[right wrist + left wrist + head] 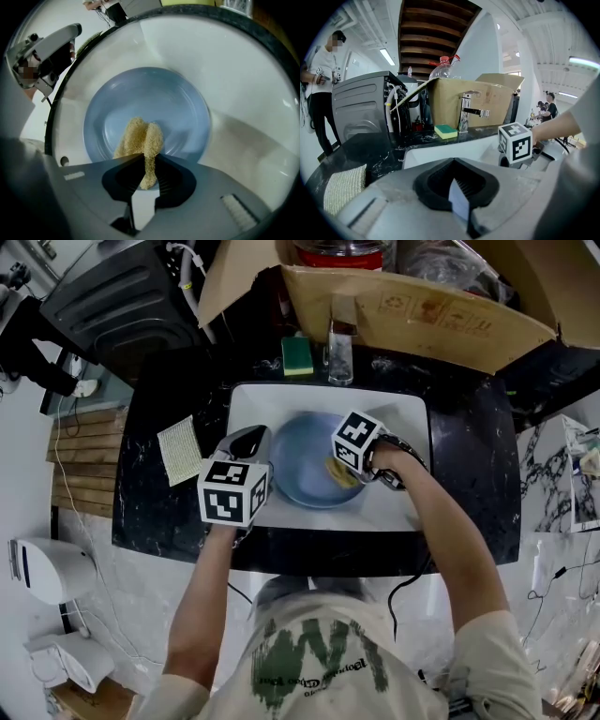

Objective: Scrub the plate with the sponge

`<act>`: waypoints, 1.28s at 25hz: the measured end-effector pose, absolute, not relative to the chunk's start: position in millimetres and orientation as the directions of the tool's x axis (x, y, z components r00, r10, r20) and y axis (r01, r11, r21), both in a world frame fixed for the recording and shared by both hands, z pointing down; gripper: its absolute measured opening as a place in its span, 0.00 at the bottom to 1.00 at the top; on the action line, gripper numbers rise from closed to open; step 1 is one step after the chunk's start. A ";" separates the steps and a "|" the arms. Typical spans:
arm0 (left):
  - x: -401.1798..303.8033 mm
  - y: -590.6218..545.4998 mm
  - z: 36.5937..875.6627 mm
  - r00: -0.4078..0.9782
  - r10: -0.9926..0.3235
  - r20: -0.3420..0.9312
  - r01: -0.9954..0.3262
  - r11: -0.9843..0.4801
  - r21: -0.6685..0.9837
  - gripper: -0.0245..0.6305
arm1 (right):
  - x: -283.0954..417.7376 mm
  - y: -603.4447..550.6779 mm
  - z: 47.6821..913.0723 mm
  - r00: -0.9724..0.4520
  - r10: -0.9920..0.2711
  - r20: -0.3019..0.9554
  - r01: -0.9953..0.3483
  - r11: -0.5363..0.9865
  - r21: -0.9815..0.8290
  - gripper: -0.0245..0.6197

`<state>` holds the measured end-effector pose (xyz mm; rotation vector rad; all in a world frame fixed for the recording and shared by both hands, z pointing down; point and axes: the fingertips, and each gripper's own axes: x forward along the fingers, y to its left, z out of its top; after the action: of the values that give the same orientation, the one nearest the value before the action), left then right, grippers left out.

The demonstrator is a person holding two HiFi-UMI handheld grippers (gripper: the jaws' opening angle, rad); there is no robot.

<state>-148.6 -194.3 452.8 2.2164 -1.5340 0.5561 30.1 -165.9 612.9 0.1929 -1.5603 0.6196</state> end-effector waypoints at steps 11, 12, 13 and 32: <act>-145.2 -198.9 446.0 0.328 -0.794 0.512 -0.939 -0.332 0.088 0.04 | 35.0 -183.8 605.8 -0.141 0.122 0.982 -0.528 0.830 -0.179 0.13; -144.7 -199.7 444.5 0.329 -0.795 0.510 -0.939 -0.333 0.087 0.04 | 34.7 -186.2 602.4 -0.155 0.099 0.983 -0.537 0.826 -0.168 0.13; -144.0 -200.6 443.0 0.331 -0.795 0.508 -0.938 -0.335 0.086 0.04 | 34.4 -189.0 598.5 -0.170 0.075 0.983 -0.547 0.822 -0.157 0.13; -115.7 -221.7 398.4 0.361 -0.818 0.449 -0.925 -0.374 0.062 0.04 | 61.7 -239.7 480.6 -0.351 -0.408 0.843 -0.768 0.640 -0.009 0.13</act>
<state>-115.7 -221.7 398.4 2.3228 -1.5416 0.5008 61.7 -239.7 480.6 0.9213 -1.9807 0.5168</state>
